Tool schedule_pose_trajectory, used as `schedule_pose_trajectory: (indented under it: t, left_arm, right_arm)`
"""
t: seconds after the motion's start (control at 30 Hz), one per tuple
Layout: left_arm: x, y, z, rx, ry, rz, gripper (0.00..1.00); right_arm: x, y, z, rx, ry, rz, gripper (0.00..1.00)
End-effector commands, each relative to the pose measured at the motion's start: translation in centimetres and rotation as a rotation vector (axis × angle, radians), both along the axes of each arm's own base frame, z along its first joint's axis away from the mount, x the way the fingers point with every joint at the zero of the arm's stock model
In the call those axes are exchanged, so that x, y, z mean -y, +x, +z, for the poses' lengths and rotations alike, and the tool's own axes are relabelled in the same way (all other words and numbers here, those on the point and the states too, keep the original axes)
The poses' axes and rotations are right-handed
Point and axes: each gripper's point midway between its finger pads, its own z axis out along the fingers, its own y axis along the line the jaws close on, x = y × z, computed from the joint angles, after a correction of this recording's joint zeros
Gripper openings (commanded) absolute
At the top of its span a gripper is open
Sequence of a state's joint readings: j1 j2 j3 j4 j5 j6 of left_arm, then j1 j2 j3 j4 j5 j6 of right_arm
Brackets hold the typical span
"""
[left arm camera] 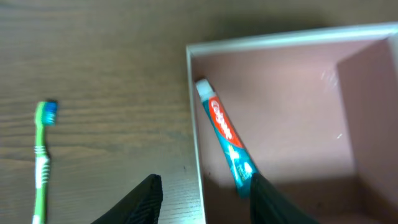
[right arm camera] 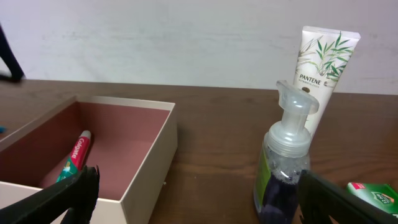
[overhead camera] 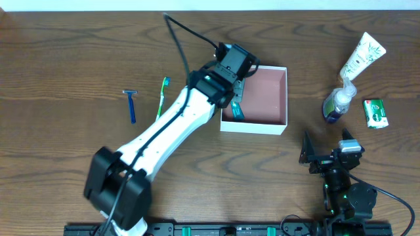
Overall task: Pack container
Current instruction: 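Lower the tube into the box and open the left gripper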
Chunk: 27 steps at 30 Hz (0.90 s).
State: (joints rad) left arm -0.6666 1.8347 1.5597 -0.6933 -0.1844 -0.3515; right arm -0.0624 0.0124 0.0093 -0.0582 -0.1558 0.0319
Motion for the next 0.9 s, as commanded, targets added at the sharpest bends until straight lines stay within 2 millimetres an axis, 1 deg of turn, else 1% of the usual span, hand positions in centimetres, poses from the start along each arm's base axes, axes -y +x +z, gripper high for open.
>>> schedule_pose_trajectory:
  t: [0.0, 0.07, 0.23, 0.33, 0.43, 0.53, 0.7, 0.8, 0.87]
  left_arm:
    - [-0.1, -0.1, -1.7, -0.043, 0.024, -0.027, 0.48]
    - [-0.7, 0.1, -2.8, -0.067, 0.041, -0.015, 0.48]
    - [-1.9, 0.5, -4.3, -0.107, 0.064, 0.012, 0.47]
    - [-1.6, 0.3, -5.6, -0.159, 0.042, -0.032, 0.48]
    - [-1.5, 0.2, -6.9, -0.197, 0.036, -0.038, 0.48]
    - [-1.5, 0.2, -7.8, -0.211, 0.046, -0.037, 0.47]
    - [-1.5, 0.1, -8.7, -0.229, 0.057, -0.037, 0.47]
    - [-1.5, 0.0, -8.9, -0.235, 0.055, -0.033, 0.47]
    - [-1.4, 0.0, -8.9, -0.240, 0.041, -0.016, 0.46]
  right_arm:
    - [-0.2, 0.0, -0.1, 0.002, -0.019, 0.006, 0.99]
    - [-0.2, 0.0, -0.1, 0.002, -0.019, 0.006, 0.99]
    - [-0.2, 0.0, -0.1, 0.002, -0.019, 0.006, 0.99]
    - [-0.2, 0.0, -0.1, 0.002, -0.019, 0.006, 0.99]
    - [-0.2, 0.0, -0.1, 0.002, -0.019, 0.006, 0.99]
    - [-0.2, 0.0, -0.1, 0.002, -0.019, 0.006, 0.99]
    - [-0.2, 0.0, -0.1, 0.002, -0.019, 0.006, 0.99]
    - [-0.2, 0.0, -0.1, 0.002, -0.019, 0.006, 0.99]
    - [-0.2, 0.0, -0.1, 0.002, -0.019, 0.006, 0.99]
